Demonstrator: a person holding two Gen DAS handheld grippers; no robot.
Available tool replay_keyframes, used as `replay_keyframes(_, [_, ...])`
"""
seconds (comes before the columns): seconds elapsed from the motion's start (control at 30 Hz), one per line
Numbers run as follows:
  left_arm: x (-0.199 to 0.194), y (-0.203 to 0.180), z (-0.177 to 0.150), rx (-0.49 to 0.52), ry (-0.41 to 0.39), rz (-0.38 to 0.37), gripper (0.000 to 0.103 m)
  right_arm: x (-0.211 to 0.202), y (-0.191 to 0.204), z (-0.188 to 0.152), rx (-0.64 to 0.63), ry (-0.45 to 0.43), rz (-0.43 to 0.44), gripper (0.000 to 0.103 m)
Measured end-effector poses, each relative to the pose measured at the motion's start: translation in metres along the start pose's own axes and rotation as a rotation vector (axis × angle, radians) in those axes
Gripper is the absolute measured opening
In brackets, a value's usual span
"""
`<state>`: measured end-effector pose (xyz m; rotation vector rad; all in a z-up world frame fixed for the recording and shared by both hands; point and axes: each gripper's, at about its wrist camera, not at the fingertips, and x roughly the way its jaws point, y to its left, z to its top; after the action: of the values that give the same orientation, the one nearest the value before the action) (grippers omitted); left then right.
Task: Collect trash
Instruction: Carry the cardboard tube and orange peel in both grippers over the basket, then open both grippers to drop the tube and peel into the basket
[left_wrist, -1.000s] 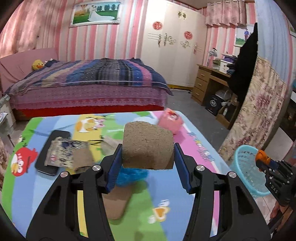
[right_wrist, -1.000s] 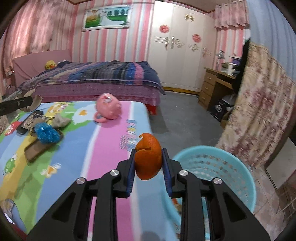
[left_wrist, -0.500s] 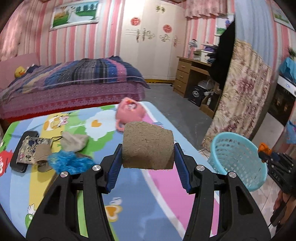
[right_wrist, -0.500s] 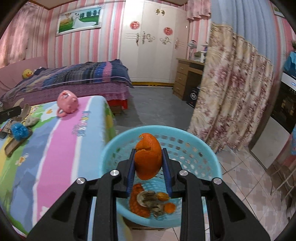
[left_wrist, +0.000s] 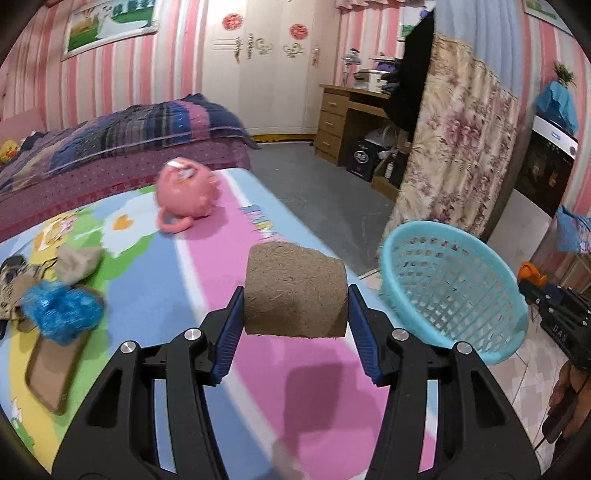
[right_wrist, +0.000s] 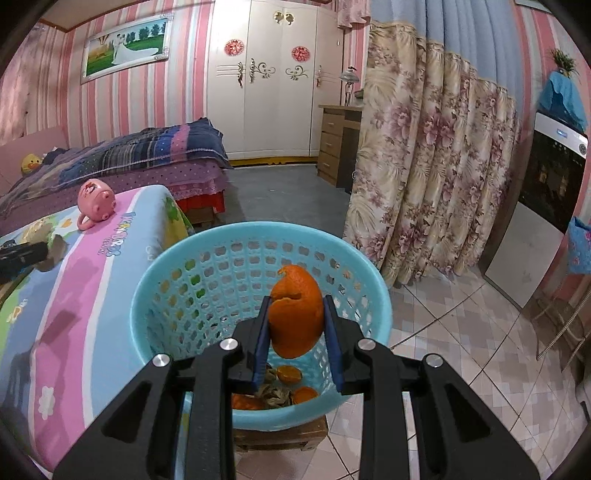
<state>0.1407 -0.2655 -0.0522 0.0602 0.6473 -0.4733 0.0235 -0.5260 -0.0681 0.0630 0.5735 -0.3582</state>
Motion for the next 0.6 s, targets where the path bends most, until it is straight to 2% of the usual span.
replay_keyframes(0.13, [0.014,-0.034,0.008,0.036,-0.016,-0.054,0.053,0.004,-0.008,-0.001,-0.004,-0.002,-0.007,0.027])
replay_keyframes(0.33, [0.039,-0.086,0.012,0.142,-0.016,-0.085,0.053,0.013,-0.025,-0.004,0.027,0.011,-0.009,0.027])
replay_keyframes(0.53, [0.065,-0.116,0.018,0.173,-0.007,-0.128,0.053,0.021,-0.029,-0.003,0.029,0.015,-0.009,0.027])
replay_keyframes(0.6, [0.069,-0.118,0.02,0.181,-0.005,-0.126,0.06,0.023,-0.03,-0.002,0.031,0.017,-0.006,0.027])
